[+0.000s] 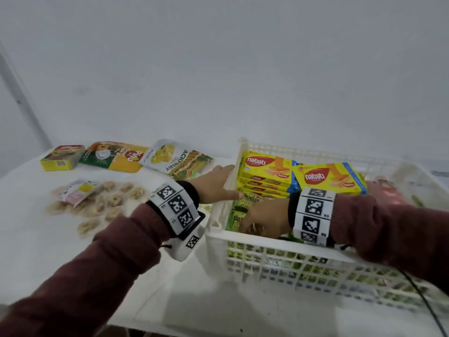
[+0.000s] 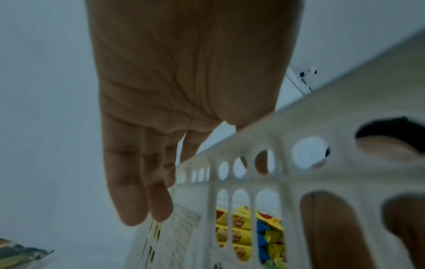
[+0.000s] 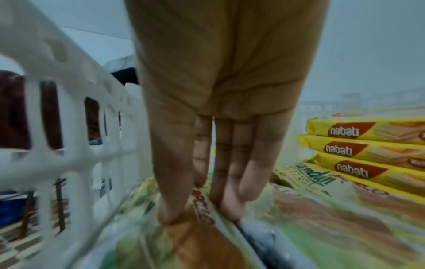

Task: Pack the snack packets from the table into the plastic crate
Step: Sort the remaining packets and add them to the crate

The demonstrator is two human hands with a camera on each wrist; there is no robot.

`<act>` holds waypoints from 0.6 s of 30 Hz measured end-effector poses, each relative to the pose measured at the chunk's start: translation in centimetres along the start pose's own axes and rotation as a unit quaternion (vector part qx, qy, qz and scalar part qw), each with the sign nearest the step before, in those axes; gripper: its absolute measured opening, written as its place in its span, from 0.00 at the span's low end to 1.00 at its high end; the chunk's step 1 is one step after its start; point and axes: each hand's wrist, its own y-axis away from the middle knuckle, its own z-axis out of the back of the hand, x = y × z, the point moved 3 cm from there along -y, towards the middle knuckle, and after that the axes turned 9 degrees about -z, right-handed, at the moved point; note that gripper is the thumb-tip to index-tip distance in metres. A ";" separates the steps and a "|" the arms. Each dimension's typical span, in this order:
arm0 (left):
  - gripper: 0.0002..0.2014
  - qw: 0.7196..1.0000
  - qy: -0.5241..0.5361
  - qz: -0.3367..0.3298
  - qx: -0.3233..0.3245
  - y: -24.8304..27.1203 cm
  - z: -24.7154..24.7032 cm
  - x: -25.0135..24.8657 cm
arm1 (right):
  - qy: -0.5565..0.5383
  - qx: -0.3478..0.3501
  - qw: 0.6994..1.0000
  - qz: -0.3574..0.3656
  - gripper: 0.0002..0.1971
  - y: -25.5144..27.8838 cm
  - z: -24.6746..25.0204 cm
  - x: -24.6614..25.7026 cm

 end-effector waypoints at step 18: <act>0.35 0.998 0.063 0.017 0.004 -0.1 -1.2 0.3 | 0.025 -0.078 0.992 -0.096 0.33 -1.1 0.7 -2.8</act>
